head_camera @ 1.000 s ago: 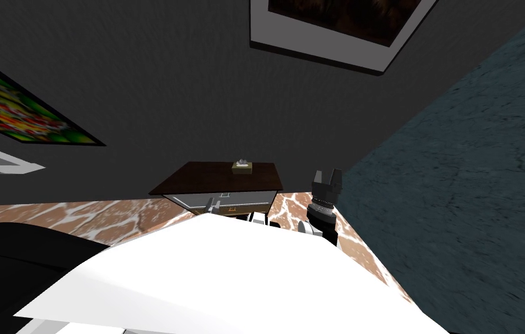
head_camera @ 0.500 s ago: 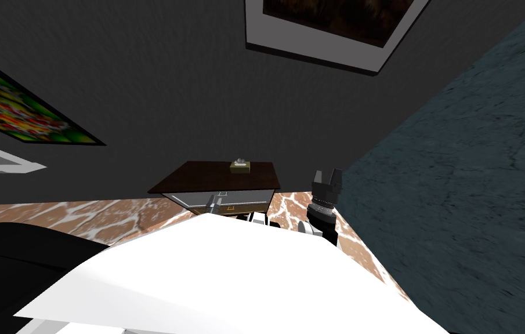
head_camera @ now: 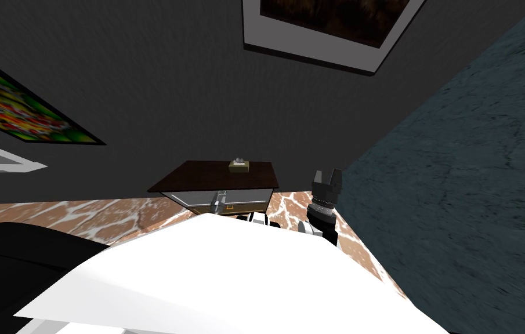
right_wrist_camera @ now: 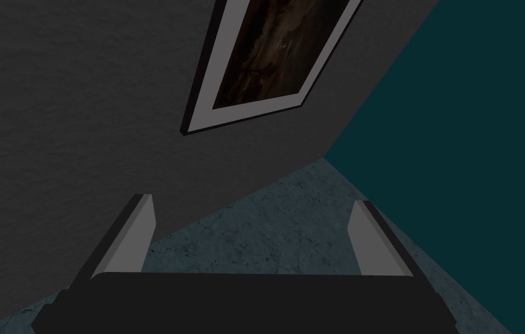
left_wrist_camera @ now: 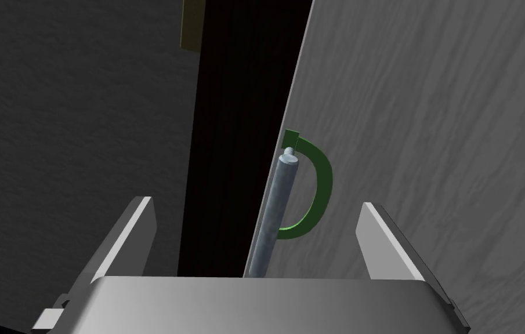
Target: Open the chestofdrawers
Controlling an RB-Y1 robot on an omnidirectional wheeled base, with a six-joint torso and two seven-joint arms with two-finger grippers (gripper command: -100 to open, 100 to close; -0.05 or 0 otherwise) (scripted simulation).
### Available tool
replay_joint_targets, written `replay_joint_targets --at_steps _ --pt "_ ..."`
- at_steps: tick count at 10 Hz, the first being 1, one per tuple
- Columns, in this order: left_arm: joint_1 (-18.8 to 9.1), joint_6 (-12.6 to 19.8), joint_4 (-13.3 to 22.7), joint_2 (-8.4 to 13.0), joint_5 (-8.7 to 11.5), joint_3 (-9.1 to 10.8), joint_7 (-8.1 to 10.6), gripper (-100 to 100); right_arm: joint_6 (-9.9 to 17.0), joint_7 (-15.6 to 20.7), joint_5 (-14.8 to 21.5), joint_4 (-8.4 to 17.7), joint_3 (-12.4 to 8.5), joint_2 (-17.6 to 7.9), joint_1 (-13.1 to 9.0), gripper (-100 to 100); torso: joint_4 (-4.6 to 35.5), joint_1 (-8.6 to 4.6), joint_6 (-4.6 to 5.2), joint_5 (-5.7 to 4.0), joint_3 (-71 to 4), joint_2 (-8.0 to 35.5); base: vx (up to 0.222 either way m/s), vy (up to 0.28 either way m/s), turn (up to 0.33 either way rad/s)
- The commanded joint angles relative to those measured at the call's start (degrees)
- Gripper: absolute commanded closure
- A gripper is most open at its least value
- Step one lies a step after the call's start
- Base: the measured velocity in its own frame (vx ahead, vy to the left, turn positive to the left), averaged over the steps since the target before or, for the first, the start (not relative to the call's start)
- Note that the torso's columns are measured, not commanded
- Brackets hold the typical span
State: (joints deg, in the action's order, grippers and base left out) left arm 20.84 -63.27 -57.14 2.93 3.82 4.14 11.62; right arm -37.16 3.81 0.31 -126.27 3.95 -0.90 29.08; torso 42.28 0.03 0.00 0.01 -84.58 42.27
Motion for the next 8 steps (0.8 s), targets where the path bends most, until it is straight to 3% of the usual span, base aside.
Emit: replay_joint_targets --at_steps 1,5,6,7,8 --pt "0.12 0.12 -0.33 -1.45 -0.04 -0.06 -0.09 -100 0.0 0.0 0.0 0.0 0.0 0.0 0.0 0 0.0 0.01 0.0 0.0 -0.01 -0.02 0.0 0.0 0.0" --pt "-0.87 4.88 -4.06 -0.62 0.41 0.44 0.22 -100 0.0 0.0 0.0 0.0 0.0 0.0 0.0 0 -0.01 -0.04 0.0 -0.01 -0.01 -0.02 0.018 -0.01 0.001" --pt "-0.88 4.01 -3.27 -0.62 0.4 0.43 0.25 -100 0.0 0.0 0.0 0.0 0.0 0.0 0.0 0 0.0 -0.03 0.0 -0.01 0.0 0.01 0.007 -0.006 0.007" --pt "-0.37 2.52 -2.22 -1.12 0.18 0.18 0.06 100 0.0 0.0 0.0 0.0 0.0 0.0 0.0 0 0.01 0.01 0.04 0.02 0.02 0.0 -0.013 0.005 -0.005" --pt "-0.17 1.57 -1.48 -1.31 0.09 0.07 -0.01 100 0.0 0.0 0.0 0.0 0.0 0.0 0.0 0 0.02 0.04 0.02 0.02 0.04 0.06 -0.025 0.004 -0.022"
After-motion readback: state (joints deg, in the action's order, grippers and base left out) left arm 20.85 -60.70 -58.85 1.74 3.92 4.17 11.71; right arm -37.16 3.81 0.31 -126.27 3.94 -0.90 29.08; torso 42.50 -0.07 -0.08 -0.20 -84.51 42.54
